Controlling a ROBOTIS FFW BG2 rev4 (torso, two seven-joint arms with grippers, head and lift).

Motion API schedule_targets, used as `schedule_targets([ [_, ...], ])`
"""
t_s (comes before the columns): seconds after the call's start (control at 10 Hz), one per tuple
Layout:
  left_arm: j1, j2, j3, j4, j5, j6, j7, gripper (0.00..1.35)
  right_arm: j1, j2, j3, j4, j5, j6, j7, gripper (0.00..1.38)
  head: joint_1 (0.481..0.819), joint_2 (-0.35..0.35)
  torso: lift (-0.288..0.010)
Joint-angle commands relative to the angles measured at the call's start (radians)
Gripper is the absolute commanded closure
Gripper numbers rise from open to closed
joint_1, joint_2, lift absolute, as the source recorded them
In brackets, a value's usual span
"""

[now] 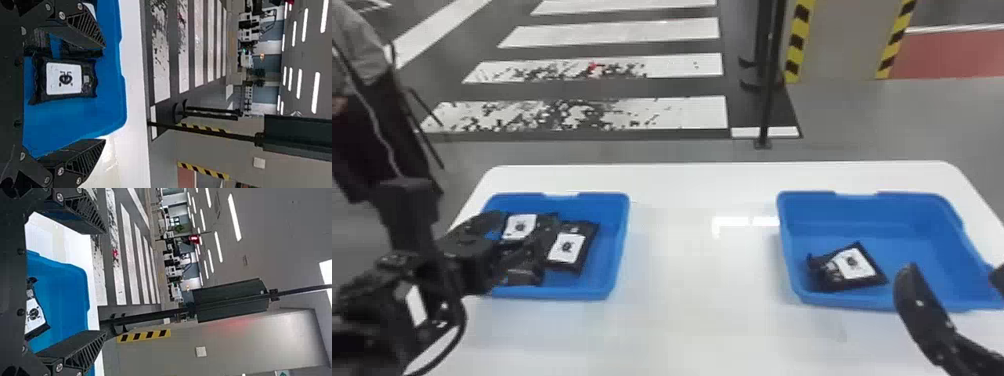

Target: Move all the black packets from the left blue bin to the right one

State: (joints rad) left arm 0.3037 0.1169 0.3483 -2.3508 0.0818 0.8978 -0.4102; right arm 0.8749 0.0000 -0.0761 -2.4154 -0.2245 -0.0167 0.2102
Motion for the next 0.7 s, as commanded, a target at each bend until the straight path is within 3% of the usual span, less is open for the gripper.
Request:
schedule_targets([
  [0.0, -0.125, 0.010, -0.009, 0.121, -0.070, 0.079, 0.001, 0.21, -0.006, 0.001, 0.012, 0.006, -0.005, 0.004, 0.000, 0.13, 0.695, 0.156, -0.140],
  [0.3, -0.318, 0.093, -0.155, 0.391, -0.064, 0.187, 0.001, 0.21, -0.009, 0.001, 0.018, 0.011, -0.013, 0.014, 0.001, 0.13, 0.695, 0.188, -0.140],
  [0.4, -0.358, 0.101, -0.179, 0.455, -0.068, 0.216, 0.001, 0.21, -0.011, 0.001, 0.020, 0.014, -0.015, 0.017, 0.001, 0.13, 0.695, 0.165, -0.140],
  [0.6, -0.387, 0.084, -0.171, 0.501, -0.132, 0.263, 0.001, 0.21, -0.016, 0.001, 0.026, 0.019, -0.021, 0.026, 0.006, 0.13, 0.695, 0.153, -0.140],
])
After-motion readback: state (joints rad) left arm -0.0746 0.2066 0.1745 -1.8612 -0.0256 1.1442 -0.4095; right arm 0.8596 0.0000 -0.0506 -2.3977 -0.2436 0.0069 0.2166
